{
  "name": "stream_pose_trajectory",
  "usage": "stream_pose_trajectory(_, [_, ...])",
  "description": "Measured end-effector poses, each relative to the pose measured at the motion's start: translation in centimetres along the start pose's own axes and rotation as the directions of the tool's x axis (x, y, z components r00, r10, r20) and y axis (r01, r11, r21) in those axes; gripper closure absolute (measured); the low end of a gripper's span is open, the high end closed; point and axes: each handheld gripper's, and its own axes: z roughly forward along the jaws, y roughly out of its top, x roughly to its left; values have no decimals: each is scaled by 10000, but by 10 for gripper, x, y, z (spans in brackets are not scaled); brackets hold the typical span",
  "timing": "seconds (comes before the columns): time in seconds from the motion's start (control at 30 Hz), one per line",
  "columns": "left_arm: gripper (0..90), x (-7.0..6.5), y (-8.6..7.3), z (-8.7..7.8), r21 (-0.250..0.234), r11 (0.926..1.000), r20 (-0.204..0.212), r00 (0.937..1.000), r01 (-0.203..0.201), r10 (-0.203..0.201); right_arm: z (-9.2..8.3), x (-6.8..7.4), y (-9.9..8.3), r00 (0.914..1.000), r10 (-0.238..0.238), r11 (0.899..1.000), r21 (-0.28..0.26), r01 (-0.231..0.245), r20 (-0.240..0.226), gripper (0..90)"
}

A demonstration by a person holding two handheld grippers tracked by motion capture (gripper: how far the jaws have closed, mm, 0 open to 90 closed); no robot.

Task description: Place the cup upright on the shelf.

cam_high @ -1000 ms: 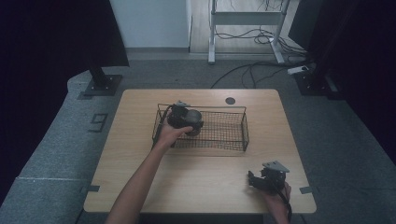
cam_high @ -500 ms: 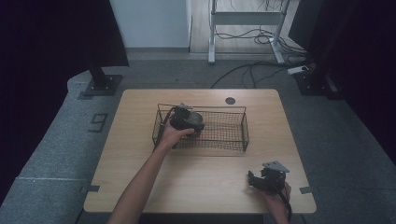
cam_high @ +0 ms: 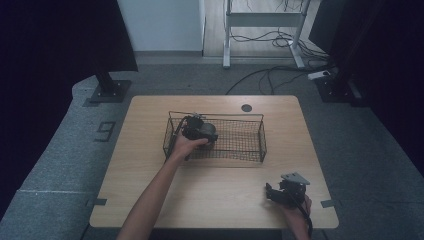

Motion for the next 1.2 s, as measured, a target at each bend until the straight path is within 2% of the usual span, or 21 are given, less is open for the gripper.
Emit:
stream_pose_trajectory(0.33, [120, -1, 1, 4, 628, 9979, -137, 9998, -158, 167, 0, 0, 0, 10000, 0, 10000, 1, 0, -1, 129])
stream_pose_trajectory(0.6, [118, 0, 2, 7, 978, 9952, -285, 9996, -63, 92, 0, 0, 0, 10000, -2, 10000, -1, 2, -1, 129])
stream_pose_trajectory(0.87, [106, 1, 3, 6, 953, 9954, -188, 9998, 104, -87, 0, 0, 0, 10000, -2, 10000, 2, 2, -1, 129])
stream_pose_trajectory(1.03, [80, 1, 3, 3, 887, 9960, -146, 9999, -49, 63, 0, 0, 0, 10000, -4, 10000, 2, 4, -2, 129])
stream_pose_trajectory(1.2, [59, 0, 3, -3, 478, 9989, -174, 9998, 10, -1, 0, 0, 0, 10000, 0, 10000, 0, 0, -3, 129])
